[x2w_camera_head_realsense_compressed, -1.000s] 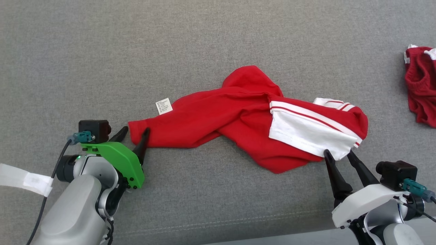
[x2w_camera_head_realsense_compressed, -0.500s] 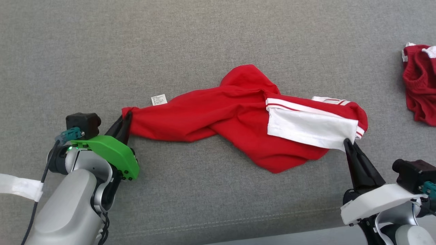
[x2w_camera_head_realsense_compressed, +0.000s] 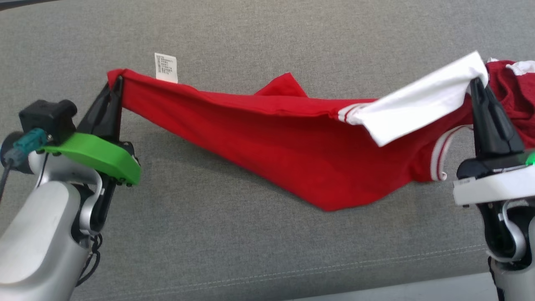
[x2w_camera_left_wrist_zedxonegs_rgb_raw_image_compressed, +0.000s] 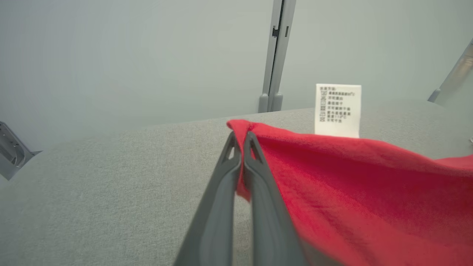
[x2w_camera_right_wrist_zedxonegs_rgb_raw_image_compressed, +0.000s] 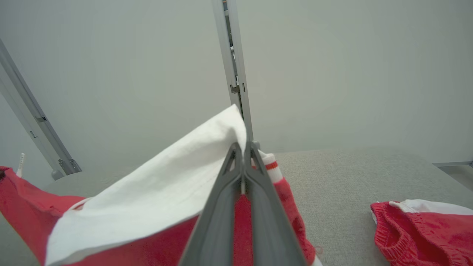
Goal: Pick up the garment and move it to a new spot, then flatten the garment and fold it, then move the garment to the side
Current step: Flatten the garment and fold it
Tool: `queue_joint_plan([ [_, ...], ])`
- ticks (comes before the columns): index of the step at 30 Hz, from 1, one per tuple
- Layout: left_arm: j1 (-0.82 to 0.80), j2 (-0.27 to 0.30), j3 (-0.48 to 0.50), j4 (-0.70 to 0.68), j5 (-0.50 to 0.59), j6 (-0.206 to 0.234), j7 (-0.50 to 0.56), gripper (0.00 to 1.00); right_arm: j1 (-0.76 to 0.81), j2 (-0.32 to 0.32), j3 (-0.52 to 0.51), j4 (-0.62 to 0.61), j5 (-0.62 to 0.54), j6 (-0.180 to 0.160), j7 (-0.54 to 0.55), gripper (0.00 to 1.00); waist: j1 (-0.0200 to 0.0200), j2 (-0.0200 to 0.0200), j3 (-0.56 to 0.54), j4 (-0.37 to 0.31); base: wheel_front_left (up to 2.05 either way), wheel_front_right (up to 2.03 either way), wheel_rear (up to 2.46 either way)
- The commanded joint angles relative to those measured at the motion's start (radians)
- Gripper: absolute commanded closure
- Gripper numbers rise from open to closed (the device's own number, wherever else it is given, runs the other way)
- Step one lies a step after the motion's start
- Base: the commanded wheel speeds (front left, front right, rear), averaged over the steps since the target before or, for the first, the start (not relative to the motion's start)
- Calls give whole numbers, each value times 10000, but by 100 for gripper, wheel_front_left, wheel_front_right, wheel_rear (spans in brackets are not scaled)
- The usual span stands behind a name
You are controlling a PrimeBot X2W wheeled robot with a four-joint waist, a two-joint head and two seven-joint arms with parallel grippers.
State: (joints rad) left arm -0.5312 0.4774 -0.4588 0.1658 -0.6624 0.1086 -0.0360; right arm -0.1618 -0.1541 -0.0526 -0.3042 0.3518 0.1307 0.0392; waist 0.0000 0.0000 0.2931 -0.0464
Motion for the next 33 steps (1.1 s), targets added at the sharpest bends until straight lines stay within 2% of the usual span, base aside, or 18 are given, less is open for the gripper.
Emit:
queue_joint_plan([
  [1, -287, 127, 70, -183, 105, 56, 31, 100, -366, -164, 6, 15, 39, -1, 12, 100, 0, 0, -75, 8, 0, 0, 0],
  [7, -1471, 687, 318, -1045, 422, 175, 552, 100, -2985, -1015, 80, 671, 192, -1, -9, 100, 0, 0, -410, 11, 0, 0, 0],
  [15, -3291, 948, 480, -1435, 665, 84, 1280, 100, -6025, -2042, 602, 2078, 297, -4, 59, 100, 0, 0, -887, 163, 0, 0, 0],
  [20, -3698, 971, 391, -1422, 671, 90, 1619, 100, -6810, -2255, 925, 2835, 548, -6, 109, 100, 0, 0, -1180, 203, 0, 0, 0],
  [25, -3604, 850, 357, -1372, 322, 57, 1939, 100, -6924, -2234, 1197, 3287, 862, -4, 284, 100, 0, 0, -1157, 227, 0, 0, 0],
  [29, -3966, 609, 260, -837, -319, -258, 2591, 100, -7354, -2207, 1561, 3922, 1074, -4, 609, 100, 0, 0, -857, 236, 0, 0, 0],
  [33, -4876, 277, 115, 469, -908, -705, 3546, 100, -8422, -2022, 2093, 5239, 1247, -2, 972, 100, 0, 0, -410, 193, 0, 0, 0],
])
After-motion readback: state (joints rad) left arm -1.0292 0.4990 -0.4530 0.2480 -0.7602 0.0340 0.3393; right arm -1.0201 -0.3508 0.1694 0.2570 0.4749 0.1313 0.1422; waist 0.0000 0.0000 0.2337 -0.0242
